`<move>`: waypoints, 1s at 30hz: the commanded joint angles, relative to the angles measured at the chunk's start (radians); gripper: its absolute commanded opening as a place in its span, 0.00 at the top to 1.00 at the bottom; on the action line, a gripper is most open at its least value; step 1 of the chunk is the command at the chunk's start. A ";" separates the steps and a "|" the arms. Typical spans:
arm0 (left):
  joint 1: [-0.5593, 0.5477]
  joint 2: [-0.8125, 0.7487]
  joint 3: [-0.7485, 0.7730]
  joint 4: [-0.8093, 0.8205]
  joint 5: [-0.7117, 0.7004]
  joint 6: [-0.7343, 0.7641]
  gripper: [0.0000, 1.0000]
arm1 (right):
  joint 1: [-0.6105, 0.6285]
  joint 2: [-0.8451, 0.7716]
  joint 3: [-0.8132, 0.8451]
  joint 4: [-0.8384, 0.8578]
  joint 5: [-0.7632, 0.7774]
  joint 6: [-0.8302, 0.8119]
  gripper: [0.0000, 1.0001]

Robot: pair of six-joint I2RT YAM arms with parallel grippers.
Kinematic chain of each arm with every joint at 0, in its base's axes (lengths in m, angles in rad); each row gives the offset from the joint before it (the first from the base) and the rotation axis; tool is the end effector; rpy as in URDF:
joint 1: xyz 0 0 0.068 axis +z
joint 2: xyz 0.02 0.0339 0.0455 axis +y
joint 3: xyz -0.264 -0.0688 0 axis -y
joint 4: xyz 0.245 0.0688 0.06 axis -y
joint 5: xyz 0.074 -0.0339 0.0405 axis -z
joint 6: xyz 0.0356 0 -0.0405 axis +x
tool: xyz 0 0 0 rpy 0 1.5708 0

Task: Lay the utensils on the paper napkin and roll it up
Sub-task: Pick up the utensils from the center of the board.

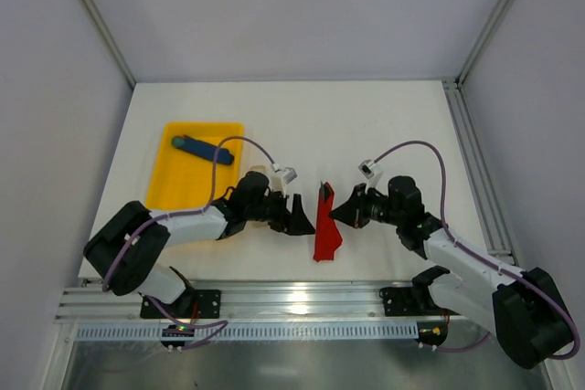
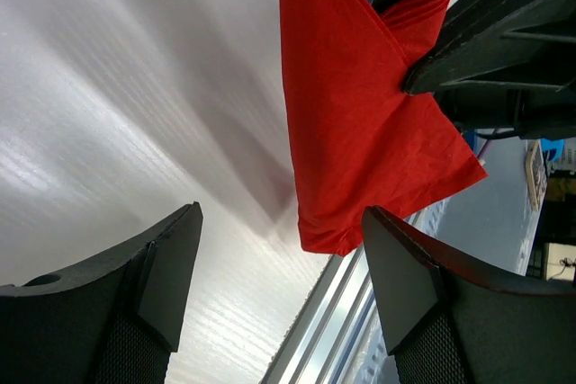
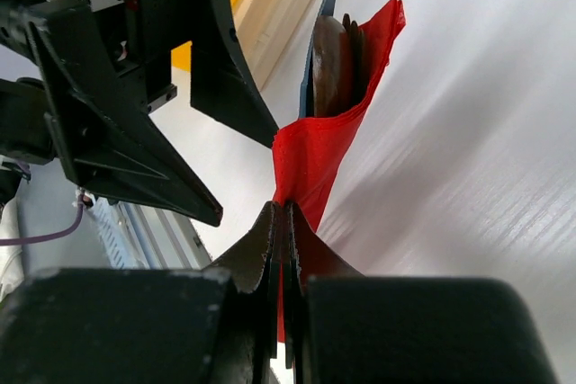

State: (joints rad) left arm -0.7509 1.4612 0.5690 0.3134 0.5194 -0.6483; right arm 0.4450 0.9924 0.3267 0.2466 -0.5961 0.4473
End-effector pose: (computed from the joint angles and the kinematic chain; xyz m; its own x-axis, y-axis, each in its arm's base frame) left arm 0.1922 -0.2036 0.1655 -0.8599 0.0855 -0.5033 0.4728 0.5053 -0.7219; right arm 0.1719 0.1041 0.1883 -0.6855 0.0697 -0.7248 -0.5796 0.5502 0.6011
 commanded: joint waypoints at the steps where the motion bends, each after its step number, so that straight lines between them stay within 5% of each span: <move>1: 0.001 0.028 0.051 0.038 0.094 0.062 0.24 | 0.000 -0.041 -0.002 0.031 -0.034 0.002 0.96; 16: 0.001 0.076 0.063 0.219 0.228 -0.045 0.23 | 0.000 -0.162 0.002 0.048 -0.116 0.074 0.96; 30: -0.001 0.062 0.072 0.293 0.295 -0.106 0.33 | 0.001 -0.179 0.000 0.083 -0.151 0.119 0.96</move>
State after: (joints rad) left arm -0.7513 1.5379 0.6044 0.5507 0.7712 -0.7475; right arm 0.4450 0.8299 0.3183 0.2676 -0.7200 0.5404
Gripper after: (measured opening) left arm 0.675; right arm 0.053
